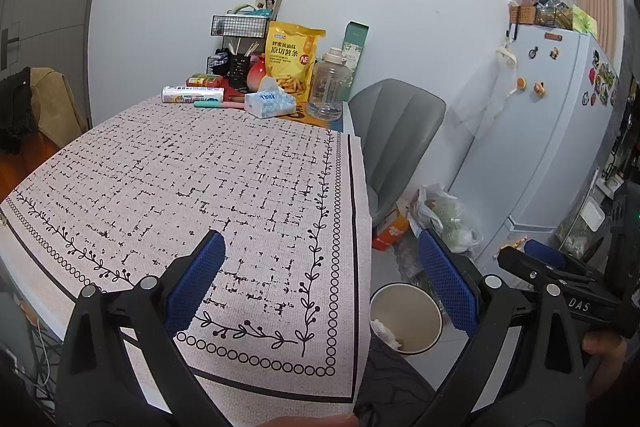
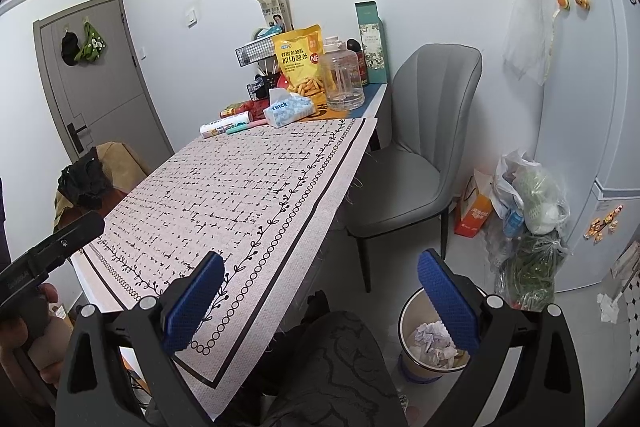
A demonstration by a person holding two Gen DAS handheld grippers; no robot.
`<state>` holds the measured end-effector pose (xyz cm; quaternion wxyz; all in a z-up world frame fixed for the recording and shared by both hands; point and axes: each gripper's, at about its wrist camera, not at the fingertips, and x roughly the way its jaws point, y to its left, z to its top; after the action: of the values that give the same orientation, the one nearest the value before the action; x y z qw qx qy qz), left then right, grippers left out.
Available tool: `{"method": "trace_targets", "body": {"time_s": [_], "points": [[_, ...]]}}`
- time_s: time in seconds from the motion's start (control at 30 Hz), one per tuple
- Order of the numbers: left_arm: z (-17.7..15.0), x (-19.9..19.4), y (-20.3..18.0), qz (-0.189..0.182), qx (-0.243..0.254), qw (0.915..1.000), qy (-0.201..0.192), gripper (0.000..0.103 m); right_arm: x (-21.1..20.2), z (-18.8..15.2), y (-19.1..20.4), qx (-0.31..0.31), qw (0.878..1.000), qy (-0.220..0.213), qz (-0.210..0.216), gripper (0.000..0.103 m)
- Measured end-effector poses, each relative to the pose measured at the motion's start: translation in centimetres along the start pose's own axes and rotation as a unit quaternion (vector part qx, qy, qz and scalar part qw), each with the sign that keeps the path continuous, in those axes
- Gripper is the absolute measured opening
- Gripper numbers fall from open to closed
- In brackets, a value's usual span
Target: Collect trash
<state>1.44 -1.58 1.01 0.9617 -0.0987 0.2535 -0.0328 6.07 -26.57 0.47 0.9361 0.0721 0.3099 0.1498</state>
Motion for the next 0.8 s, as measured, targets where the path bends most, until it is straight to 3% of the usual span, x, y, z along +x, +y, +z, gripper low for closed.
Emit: {"method": "trace_targets", "body": {"time_s": [0.8], "points": [[-0.14, 0.43, -0.32, 0.005, 0.006, 0.9999, 0.009, 0.096, 0.23, -0.21, 0.29, 0.0, 1.0, 0.003, -0.003, 0.095]]}}
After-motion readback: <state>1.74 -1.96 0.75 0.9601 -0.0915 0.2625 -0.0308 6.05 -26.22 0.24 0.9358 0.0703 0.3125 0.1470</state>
